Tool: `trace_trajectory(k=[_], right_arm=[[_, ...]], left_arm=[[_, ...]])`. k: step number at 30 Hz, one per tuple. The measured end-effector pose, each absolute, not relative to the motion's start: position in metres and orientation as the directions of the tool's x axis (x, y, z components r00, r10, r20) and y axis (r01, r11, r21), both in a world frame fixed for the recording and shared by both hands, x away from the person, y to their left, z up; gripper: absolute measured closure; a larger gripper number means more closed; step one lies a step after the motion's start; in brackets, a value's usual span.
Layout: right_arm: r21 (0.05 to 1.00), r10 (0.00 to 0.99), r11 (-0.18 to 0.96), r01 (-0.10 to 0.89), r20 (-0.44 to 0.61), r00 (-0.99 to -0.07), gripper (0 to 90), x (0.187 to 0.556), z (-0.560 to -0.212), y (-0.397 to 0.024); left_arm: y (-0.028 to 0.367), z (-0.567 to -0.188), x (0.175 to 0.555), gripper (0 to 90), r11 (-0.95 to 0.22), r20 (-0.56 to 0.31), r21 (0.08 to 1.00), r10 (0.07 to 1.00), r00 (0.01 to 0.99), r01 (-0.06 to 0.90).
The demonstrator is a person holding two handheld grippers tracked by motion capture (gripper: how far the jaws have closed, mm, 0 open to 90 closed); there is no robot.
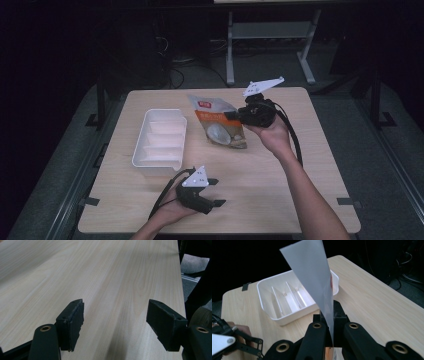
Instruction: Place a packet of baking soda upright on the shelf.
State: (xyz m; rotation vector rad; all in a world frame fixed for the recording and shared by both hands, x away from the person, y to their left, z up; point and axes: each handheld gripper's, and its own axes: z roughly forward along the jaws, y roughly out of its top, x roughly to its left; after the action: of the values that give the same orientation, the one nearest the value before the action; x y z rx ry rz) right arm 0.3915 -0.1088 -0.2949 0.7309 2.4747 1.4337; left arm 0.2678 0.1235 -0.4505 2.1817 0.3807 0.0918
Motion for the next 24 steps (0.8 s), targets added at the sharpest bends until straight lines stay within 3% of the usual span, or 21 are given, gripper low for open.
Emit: trace_trajectory(k=[24], right_arm=[[0.879, 0.414, 0.395, 0.268, 0.09, -0.906, 89.9, 0.411, -0.275, -0.049]], left_arm=[[0.13, -0.451, 0.272, 29.4, -0.548, -0.081, 0.797, 0.316, 0.945, 0.251]])
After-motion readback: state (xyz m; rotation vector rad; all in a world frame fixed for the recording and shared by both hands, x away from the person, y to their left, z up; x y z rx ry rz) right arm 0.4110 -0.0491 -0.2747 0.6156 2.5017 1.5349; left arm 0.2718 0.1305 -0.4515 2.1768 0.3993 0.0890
